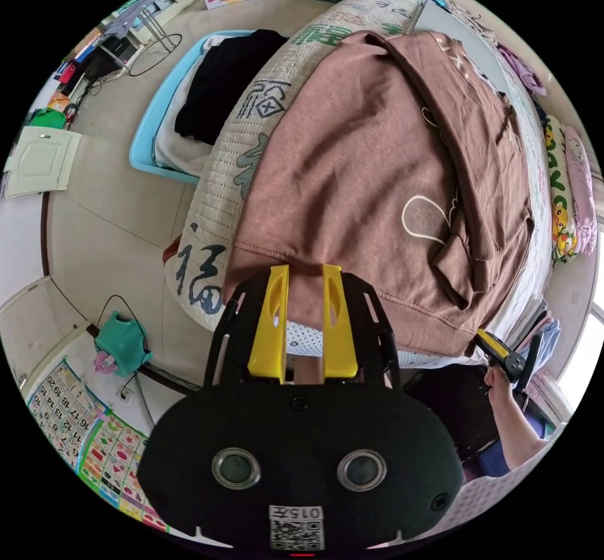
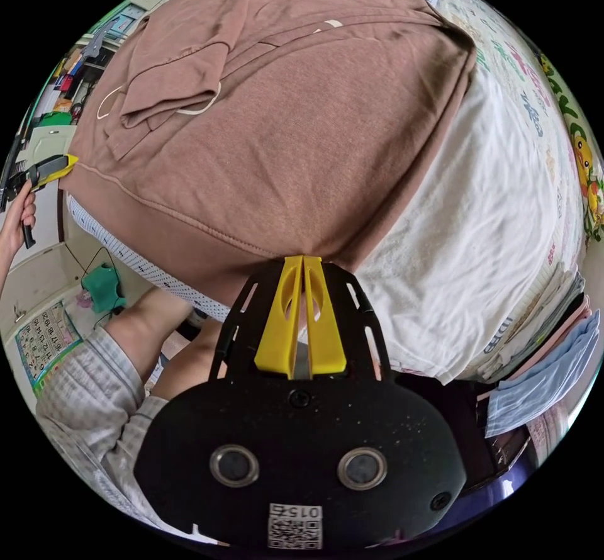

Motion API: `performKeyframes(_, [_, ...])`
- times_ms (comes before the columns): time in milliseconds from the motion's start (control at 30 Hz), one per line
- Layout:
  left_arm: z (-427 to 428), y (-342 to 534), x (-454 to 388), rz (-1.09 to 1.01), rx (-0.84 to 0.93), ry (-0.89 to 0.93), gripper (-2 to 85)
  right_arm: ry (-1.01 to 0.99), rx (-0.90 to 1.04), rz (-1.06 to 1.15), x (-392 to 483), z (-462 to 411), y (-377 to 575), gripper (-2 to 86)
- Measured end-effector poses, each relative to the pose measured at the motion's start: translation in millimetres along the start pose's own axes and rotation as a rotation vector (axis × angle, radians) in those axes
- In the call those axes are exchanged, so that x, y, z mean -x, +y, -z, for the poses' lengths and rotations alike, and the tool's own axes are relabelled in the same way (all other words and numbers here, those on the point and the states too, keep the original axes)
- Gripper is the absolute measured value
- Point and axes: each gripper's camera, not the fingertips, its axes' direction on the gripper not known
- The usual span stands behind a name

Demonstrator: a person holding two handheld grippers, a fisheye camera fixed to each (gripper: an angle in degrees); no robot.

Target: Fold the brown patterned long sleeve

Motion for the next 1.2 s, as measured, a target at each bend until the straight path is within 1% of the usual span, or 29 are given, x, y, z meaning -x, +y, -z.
performKeyframes(133, [0, -1, 13, -0.046, 0.025, 0.027, 8.5, -0.017, 0.024, 0.005, -15, 14, -7, 0.1])
performKeyframes(167, [2, -1, 16, -0.055, 0.027, 0.035, 8.5, -0.048, 0.029, -0.024, -25, 23, -9, 0.5])
performKeyframes(233, [8, 1, 20, -0.094, 0.006, 0.036, 8.6, -0.195, -0.040, -0.147, -61, 45, 1, 3.4])
performKeyframes(300, [16, 6, 30, -0.104, -0.014, 0.001, 9.0, -0.295, -0.088, -0.231, -91, 59, 16, 6.4])
performKeyframes(367, [24, 12, 53, -0.066, -0.030, 0.050, 10.2, -0.320, -0.101, -0.311, -118, 65, 32, 7.6])
performKeyframes(500, [21, 14, 86, 0.009, 0.027, 0.073, 12.2, -0.284, -0.046, -0.394, -155, 59, 47, 9.6])
performKeyframes(600, [19, 13, 93, -0.008, 0.030, 0.138, 12.6, -0.290, -0.010, -0.412, -165, 52, 34, 10.4])
performKeyframes(700, [15, 10, 91, -0.024, 0.052, 0.130, 12.2, -0.281, 0.037, -0.428, -171, 40, 13, 10.3])
performKeyframes(833, [14, 9, 94, -0.061, 0.066, 0.109, 9.6, -0.256, 0.061, -0.446, -183, 35, 0, 9.2])
performKeyframes(967, [25, 11, 106, -0.084, 0.072, 0.185, 3.8, -0.312, 0.044, -0.417, -195, 34, -2, 7.8])
performKeyframes(1067, [31, 12, 107, -0.092, 0.069, 0.189, 2.4, -0.379, 0.058, -0.395, -201, 25, -5, 7.7])
performKeyframes(1133, [36, 12, 105, -0.105, 0.069, 0.174, 1.9, -0.357, 0.061, -0.392, -205, 23, -2, 7.7])
performKeyframes(1200, [41, 13, 101, -0.126, 0.065, 0.154, 1.7, -0.360, 0.009, -0.396, -213, 22, 7, 8.0])
